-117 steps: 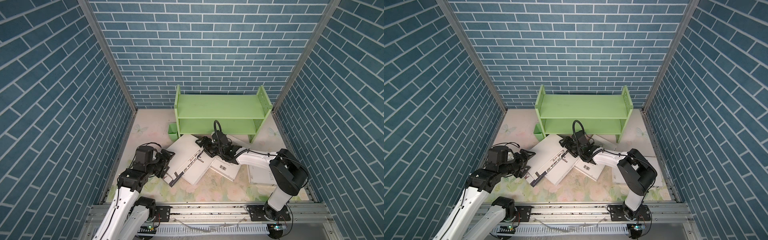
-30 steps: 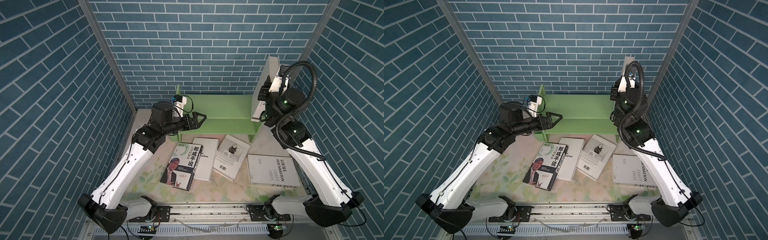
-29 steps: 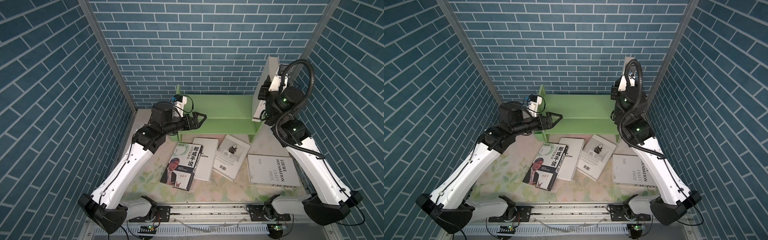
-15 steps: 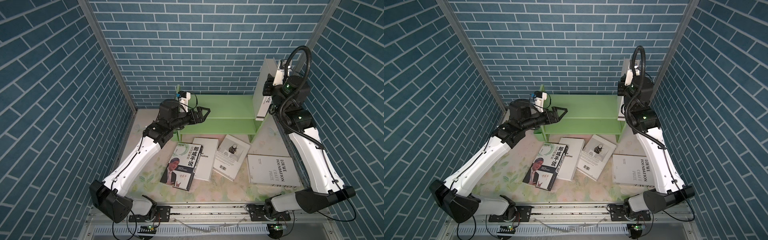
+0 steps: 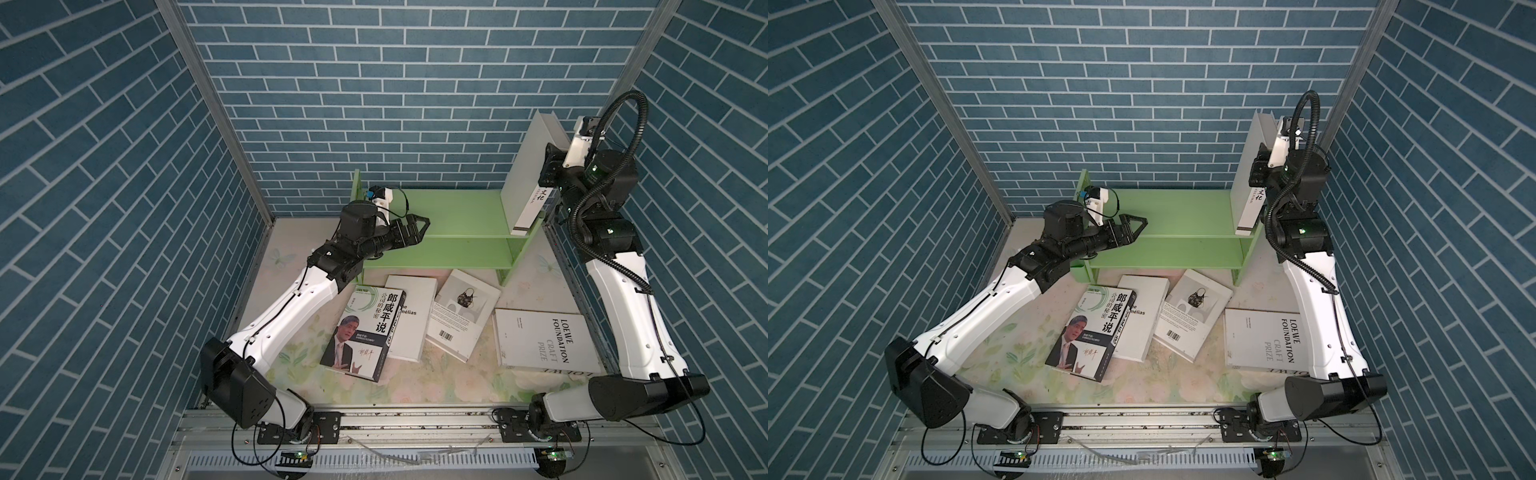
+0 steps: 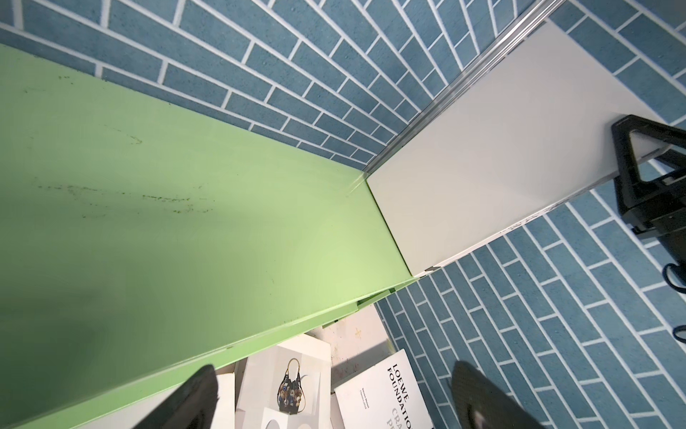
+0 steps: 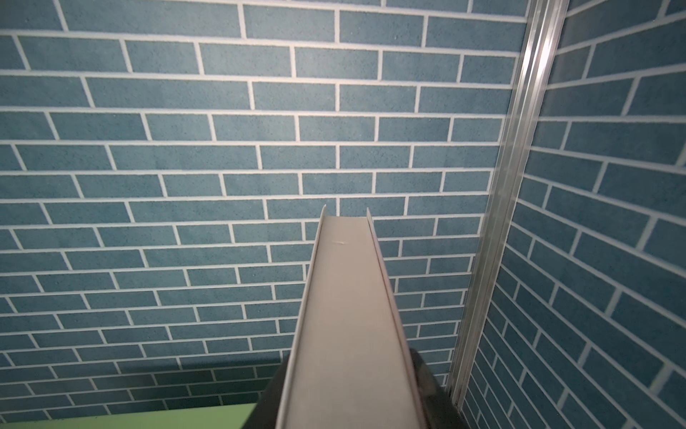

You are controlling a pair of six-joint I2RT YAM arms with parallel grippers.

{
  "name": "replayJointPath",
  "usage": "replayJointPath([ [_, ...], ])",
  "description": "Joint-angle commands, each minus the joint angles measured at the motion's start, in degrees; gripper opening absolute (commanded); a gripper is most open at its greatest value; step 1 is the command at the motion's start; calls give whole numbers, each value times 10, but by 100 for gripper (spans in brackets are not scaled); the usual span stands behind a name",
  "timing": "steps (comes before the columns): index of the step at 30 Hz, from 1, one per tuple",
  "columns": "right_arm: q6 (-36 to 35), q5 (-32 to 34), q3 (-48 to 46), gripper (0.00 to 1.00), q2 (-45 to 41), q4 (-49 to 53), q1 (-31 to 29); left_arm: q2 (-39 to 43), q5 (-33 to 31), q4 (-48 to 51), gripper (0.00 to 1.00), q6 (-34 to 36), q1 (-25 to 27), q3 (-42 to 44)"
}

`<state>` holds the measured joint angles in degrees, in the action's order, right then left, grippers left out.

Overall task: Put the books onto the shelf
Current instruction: 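Stand the book upright against the shelf end and release with the right gripper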

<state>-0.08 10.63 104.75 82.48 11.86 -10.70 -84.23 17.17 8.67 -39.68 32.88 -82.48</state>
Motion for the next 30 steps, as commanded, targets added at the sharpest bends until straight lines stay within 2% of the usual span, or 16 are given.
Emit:
replayJointPath([
  [1, -58, -5, 15, 35, 20, 79, 9, -4, -10, -9, 100, -5, 3, -20],
  [14, -70, -16, 24, 35, 23, 119, 9, -8, -12, 12, 100, -8, 4, -24],
  [30, -67, -24, -15, 35, -10, 121, 8, 1, -9, 2, 100, -33, 3, -6],
])
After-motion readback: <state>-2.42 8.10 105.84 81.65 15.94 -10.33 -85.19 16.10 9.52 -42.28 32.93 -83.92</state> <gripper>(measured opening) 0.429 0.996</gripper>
